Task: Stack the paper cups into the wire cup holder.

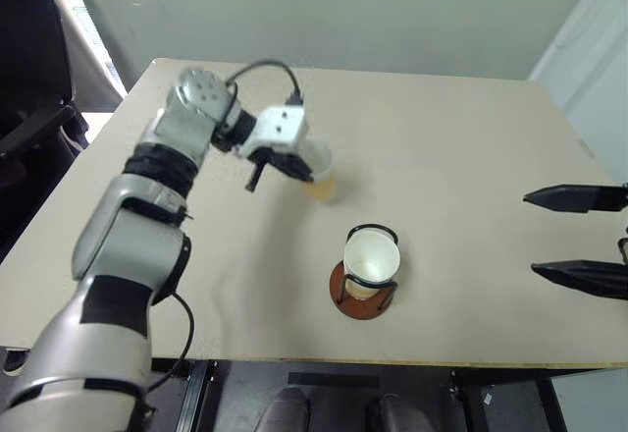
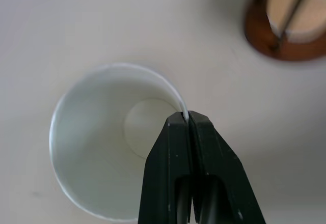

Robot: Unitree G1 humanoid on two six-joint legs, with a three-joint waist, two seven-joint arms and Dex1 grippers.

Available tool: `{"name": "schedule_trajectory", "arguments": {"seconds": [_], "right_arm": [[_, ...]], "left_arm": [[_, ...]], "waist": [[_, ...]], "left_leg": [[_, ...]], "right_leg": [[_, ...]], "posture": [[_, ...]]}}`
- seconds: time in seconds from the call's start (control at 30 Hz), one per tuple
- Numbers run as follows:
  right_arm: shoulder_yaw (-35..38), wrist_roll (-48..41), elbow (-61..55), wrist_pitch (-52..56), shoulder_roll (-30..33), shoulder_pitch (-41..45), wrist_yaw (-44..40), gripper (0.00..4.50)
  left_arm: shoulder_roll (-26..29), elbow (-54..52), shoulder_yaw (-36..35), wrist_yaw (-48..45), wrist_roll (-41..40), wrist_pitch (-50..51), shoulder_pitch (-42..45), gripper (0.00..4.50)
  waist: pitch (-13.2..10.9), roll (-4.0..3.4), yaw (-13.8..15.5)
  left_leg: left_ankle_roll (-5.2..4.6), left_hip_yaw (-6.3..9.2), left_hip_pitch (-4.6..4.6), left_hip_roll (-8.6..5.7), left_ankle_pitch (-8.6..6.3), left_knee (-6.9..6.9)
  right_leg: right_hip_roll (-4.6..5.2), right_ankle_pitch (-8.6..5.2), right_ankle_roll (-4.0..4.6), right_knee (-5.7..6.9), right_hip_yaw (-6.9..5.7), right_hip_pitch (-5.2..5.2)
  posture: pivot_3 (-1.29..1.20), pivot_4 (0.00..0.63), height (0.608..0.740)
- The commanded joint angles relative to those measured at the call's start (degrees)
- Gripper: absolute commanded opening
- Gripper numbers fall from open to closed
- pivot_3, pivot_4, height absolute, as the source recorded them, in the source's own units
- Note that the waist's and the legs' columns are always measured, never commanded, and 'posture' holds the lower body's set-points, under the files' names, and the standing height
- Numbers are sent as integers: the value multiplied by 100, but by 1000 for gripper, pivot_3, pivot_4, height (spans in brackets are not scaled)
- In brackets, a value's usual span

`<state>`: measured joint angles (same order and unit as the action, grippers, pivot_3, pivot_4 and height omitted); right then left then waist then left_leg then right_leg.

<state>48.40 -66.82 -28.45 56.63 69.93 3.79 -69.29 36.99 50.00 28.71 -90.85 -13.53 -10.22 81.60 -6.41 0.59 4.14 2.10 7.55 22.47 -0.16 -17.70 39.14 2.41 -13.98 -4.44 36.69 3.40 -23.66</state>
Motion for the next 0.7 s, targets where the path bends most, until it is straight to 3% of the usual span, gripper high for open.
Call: {"name": "schedule_trajectory", "arguments": {"seconds": [0.03, 0.17, 0.27, 0.47, 0.7], "right_arm": [[233, -130, 23, -24, 92, 119, -52, 4500], [247, -178, -35, -3, 48, 97, -25, 4500], [238, -173, -42, -6, 38, 84, -5, 4500], [241, -148, -27, -12, 46, 72, 9, 4500], [248, -154, -82, -7, 23, 51, 65, 4500]], "left_arm": [[472, -1530, 201, -165, -1818, 1154, 249, 19], [1235, -3095, 418, -165, -3381, 1911, 152, 19], [1578, -3841, 591, -165, -3919, 2096, 79, 19], [1908, -4093, 1661, -165, -3106, 970, 98, 19], [1822, -4229, 1992, -165, -3345, 862, 148, 19]], "waist": [[0, 0, -2], [1, -2, -12], [1, -3, -14], [1, -4, -42], [0, -4, -84]], "left_leg": [[0, -1, 0, 0, 0, -2], [0, -7, -1, 1, 0, -6], [0, -6, -14, 1, 0, -5], [-6, 23, -67, 2, -2, -1], [-8, 25, -59, 2, -3, -2]], "right_leg": [[-1, 0, 0, -1, 0, -2], [-2, -1, -1, -3, 5, -7], [-2, -1, -1, 0, 6, -1], [8, -2, 1, -22, 24, 41], [9, -2, 2, -9, 26, 26]], "posture": [[0, 150, 740], [0, 150, 740], [0, 150, 740], [0, 150, 740], [0, 150, 740]]}}
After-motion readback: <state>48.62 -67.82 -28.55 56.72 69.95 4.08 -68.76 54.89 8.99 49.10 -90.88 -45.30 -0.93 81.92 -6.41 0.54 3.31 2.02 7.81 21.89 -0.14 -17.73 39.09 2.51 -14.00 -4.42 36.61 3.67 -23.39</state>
